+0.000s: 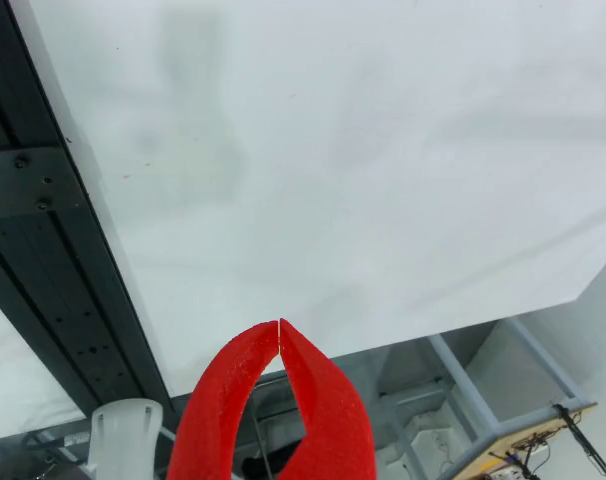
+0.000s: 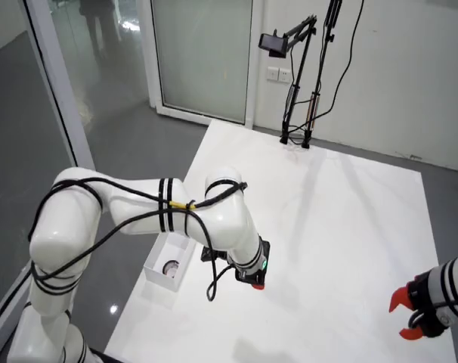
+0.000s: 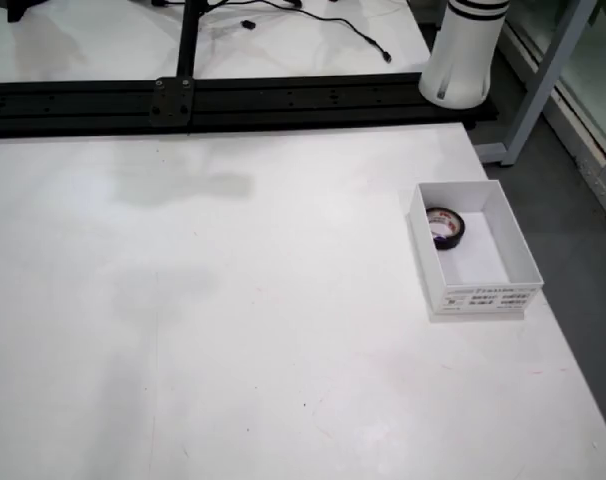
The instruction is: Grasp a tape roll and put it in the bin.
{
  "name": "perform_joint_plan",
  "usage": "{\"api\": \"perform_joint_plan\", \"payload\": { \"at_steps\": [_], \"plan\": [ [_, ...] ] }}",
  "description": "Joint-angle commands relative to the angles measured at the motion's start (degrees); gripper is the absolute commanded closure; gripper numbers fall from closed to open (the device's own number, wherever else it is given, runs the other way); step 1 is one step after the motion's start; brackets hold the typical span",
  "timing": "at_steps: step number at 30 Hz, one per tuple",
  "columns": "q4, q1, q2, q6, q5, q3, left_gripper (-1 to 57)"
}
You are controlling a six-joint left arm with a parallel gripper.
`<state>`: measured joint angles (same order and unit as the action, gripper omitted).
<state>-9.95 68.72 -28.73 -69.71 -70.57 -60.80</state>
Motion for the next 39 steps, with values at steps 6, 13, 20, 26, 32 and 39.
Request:
{"api": "perform_joint_plan", "payload": {
  "at_steps": [6, 13, 20, 26, 32, 39],
  "plan": [
    [-1.47, -3.07, 2.54, 0.11, -0.09, -3.45, 56.5],
    [-1.65, -5.88, 3.94, 0.11, -0.09, -5.29, 56.5],
    [-2.18, -7.46, 4.56, 0.11, -0.09, -5.99, 56.5],
    [-2.26, -7.38, 4.65, 0.11, -0.09, -6.17, 56.5],
    [-2.26, -5.97, 4.65, 0.11, -0.09, -6.17, 56.5],
    [-2.26, -3.86, 4.65, 0.11, -0.09, -6.26, 56.5]
  ]
}}
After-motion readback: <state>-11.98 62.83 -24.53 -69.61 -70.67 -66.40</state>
